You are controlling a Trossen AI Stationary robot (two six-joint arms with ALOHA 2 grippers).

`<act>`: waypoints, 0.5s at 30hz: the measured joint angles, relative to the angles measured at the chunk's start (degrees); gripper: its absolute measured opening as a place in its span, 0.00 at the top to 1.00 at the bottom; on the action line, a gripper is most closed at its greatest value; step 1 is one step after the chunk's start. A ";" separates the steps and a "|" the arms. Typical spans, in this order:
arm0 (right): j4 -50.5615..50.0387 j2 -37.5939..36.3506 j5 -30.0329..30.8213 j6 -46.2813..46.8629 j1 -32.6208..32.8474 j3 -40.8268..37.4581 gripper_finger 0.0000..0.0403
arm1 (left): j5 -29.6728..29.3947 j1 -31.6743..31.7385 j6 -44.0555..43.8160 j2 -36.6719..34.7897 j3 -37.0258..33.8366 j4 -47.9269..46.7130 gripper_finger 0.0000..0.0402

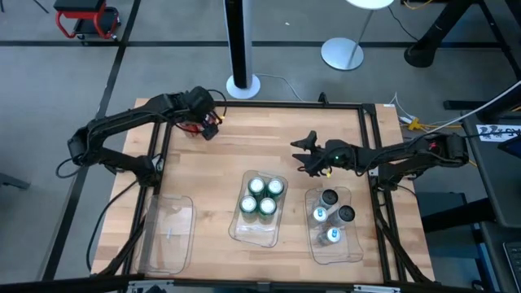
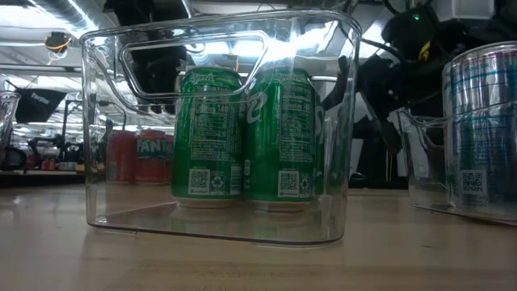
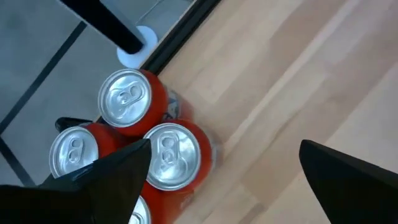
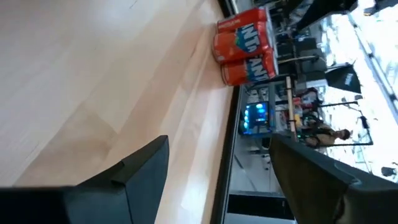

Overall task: Sort soda cans
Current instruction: Put the red soda can into the left transparent bin

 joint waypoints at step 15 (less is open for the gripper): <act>5.50 0.26 -0.97 -1.53 0.02 -3.06 0.31 | -0.50 7.94 -1.64 4.01 -0.07 0.44 0.01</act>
